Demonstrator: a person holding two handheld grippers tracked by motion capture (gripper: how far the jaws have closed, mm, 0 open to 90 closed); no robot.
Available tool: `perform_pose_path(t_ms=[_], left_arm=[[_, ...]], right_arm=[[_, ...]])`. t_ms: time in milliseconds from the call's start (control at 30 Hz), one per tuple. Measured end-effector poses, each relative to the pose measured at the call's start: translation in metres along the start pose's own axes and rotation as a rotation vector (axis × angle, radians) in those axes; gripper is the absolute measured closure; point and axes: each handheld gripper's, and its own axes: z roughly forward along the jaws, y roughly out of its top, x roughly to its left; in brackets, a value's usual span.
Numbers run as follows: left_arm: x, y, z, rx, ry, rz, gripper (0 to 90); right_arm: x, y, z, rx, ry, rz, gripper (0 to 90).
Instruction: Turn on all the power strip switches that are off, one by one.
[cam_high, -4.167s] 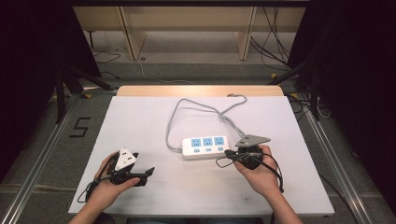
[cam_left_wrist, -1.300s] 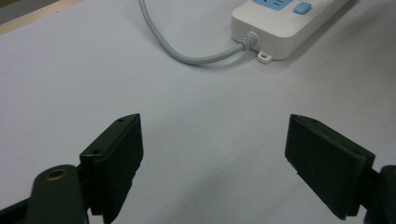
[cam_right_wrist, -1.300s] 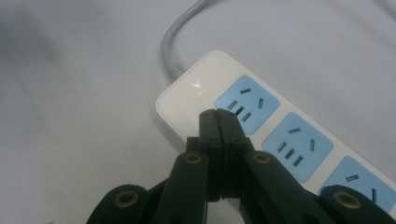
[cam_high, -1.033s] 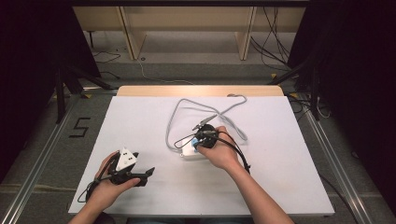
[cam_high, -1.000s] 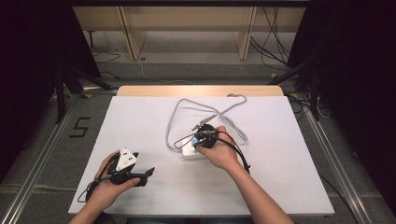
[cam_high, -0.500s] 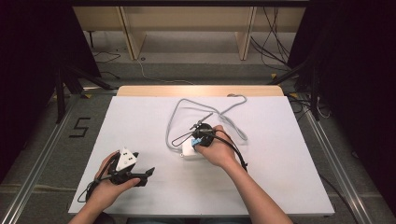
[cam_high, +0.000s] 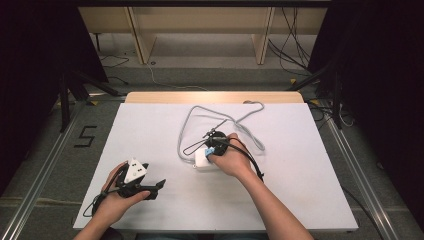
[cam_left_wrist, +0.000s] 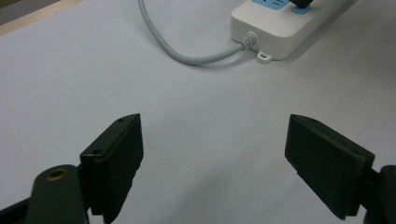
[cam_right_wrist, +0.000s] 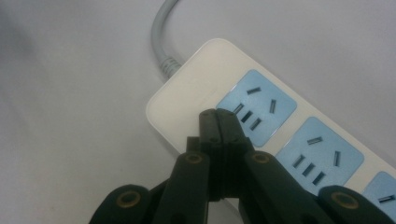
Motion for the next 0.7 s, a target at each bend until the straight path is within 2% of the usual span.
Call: perform_pose_path(t_ms=[433,700], left_arm=[[-0.0003,0.0,0.0002,0.001,0.002,0.002,19.0],[-0.0007,0.0001,0.0002,0.001,0.003,0.005,19.0]], right_arm=[[0.0012,0.001,0.0015,0.013,-0.006,0.003,90.0],[0.0053,0.0015,0.0022,0.022,-0.033,0.006,90.0]])
